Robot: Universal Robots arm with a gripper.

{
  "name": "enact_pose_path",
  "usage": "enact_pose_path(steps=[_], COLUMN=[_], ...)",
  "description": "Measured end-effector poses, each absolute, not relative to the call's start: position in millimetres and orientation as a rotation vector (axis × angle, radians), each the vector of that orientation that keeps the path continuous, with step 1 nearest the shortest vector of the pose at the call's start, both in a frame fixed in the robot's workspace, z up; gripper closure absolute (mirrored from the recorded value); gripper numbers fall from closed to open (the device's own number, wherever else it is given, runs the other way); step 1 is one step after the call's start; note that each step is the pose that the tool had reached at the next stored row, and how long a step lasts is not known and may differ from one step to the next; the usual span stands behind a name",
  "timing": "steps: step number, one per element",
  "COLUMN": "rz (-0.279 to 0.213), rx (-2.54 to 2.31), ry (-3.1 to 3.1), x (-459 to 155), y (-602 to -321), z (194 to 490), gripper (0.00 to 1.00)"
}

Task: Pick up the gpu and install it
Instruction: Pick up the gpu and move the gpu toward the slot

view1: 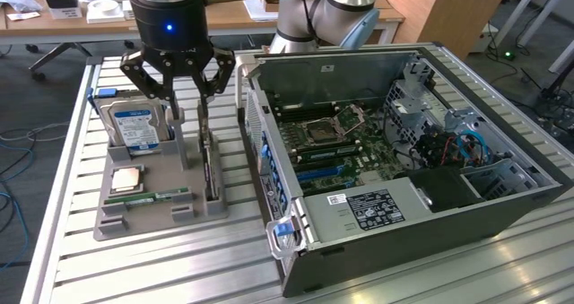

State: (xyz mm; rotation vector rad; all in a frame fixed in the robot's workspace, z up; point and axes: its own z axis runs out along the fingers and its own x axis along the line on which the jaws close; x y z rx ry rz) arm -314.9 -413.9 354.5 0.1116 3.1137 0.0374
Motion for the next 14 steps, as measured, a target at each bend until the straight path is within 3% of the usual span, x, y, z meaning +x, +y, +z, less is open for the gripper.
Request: enact_pose_path(steps=[14], rz=[0.037], rx=[0.112], ry=[3.114], x=[-314.9], y=[-413.9], z=[346.8], gripper=[0.53])
